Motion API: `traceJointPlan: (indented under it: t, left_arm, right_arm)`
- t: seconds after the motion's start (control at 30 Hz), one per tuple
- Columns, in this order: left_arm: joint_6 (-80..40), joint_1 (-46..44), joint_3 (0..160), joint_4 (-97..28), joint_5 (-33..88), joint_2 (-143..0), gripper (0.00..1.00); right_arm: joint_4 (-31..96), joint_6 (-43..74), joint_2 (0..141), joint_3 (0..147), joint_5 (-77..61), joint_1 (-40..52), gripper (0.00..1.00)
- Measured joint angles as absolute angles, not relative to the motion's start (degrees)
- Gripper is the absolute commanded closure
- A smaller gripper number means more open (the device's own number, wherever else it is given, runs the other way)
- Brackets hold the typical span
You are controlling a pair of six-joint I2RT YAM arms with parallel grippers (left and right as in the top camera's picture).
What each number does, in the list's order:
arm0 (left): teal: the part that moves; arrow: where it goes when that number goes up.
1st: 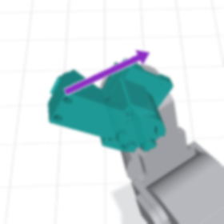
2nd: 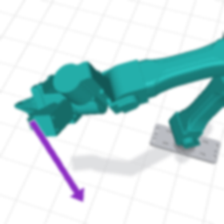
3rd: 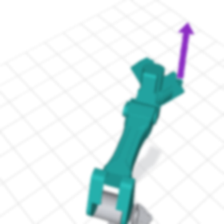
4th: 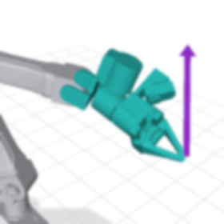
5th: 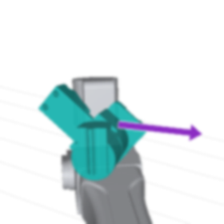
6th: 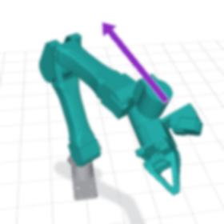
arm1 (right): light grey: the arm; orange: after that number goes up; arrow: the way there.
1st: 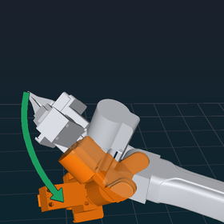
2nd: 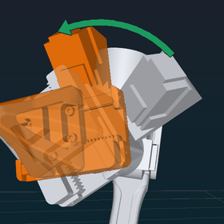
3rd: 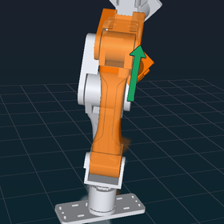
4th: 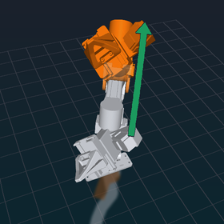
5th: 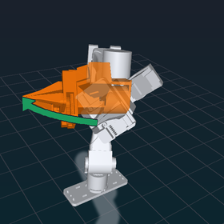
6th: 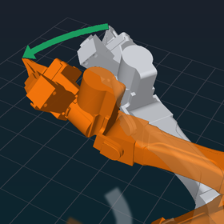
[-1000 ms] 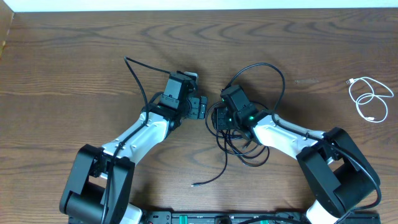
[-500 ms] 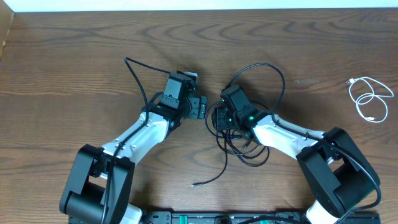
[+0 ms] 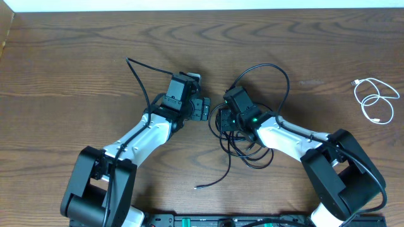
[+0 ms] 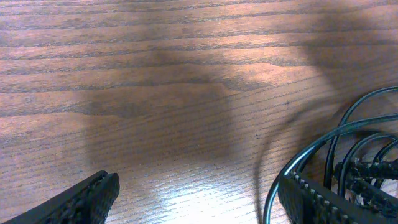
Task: Untangle cables
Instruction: 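Grasp a black cable strand with the right gripper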
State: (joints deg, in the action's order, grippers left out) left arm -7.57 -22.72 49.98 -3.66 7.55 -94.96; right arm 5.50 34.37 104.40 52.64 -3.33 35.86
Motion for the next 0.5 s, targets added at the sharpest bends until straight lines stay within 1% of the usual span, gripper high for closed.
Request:
traceJointPlan:
  t: [0.23, 0.43, 0.5]
  left_arm:
    - [-7.6, -22.7, 50.0, -3.7, 7.6, -95.0, 0.13]
    - [-7.6, -22.7, 50.0, -3.7, 7.6, -95.0, 0.13]
    - [-7.6, -22.7, 50.0, -3.7, 7.6, -94.9, 0.13]
  right_arm:
    - [5.4, 34.3, 104.4, 52.6, -2.2, 36.2, 0.51]
    - [4.2, 34.3, 104.6, 52.3, 0.4, 37.9, 0.55]
    - [3.1, 34.3, 105.0, 52.3, 0.9, 38.4, 0.60]
